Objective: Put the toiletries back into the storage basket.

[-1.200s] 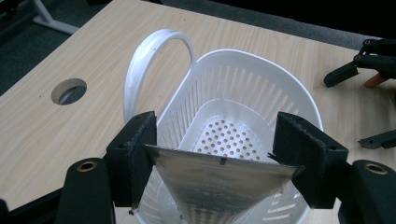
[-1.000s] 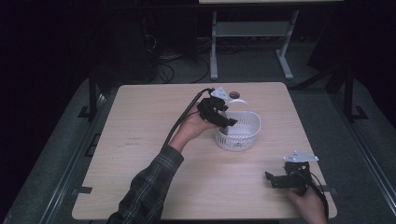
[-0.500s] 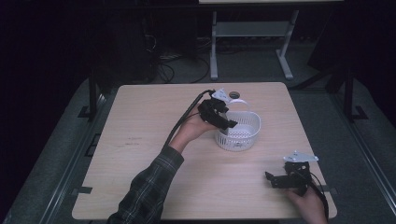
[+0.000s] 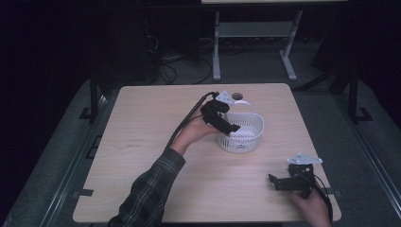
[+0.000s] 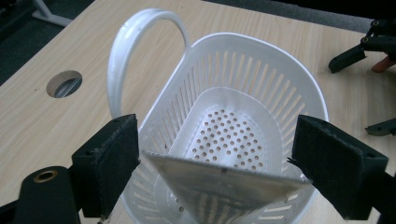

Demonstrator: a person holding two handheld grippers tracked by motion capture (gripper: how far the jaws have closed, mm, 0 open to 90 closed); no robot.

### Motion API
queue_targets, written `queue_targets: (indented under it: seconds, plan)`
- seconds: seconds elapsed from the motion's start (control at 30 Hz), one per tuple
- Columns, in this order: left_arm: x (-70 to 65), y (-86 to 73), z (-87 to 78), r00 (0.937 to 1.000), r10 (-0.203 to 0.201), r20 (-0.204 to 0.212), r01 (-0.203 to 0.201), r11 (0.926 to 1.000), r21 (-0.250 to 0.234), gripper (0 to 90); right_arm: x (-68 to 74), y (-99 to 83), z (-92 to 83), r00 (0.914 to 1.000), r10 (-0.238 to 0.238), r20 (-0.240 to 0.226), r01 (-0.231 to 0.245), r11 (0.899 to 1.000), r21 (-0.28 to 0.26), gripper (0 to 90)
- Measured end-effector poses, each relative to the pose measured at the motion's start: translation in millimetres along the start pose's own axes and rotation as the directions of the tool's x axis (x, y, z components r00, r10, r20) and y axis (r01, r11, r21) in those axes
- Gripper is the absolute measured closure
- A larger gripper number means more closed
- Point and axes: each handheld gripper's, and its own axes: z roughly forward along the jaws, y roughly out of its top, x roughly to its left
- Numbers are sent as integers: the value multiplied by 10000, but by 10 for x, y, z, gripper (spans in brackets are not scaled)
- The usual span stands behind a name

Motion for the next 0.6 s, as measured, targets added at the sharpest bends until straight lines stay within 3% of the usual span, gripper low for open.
queue_targets:
  seconds: [0.6]
  plan:
    - [-39,-77,-373,9995,37,-312,-52,9988,-480,138,0,-1,0,10000,-3,-6,3,10000,7,0]
